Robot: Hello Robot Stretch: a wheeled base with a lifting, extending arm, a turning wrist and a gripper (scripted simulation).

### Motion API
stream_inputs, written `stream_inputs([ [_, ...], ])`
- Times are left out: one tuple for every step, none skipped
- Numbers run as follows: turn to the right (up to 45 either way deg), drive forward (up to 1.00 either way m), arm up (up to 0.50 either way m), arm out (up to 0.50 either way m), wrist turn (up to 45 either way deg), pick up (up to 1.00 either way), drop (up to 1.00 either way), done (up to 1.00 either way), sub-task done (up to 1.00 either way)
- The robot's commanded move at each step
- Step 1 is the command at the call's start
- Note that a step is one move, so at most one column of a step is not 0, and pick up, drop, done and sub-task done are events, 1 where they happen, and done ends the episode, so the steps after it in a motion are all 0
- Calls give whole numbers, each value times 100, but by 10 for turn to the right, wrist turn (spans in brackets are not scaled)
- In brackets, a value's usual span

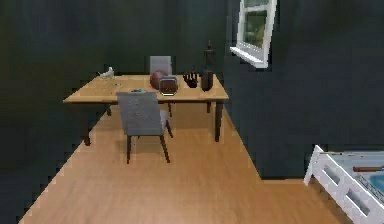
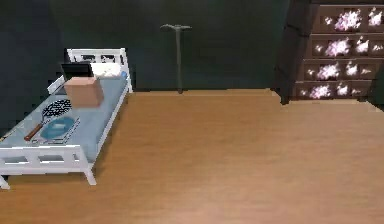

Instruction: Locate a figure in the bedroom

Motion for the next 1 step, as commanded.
stream_inputs([
  [0, 100, 0, 0, 0, 0, 0, 0, 0],
])
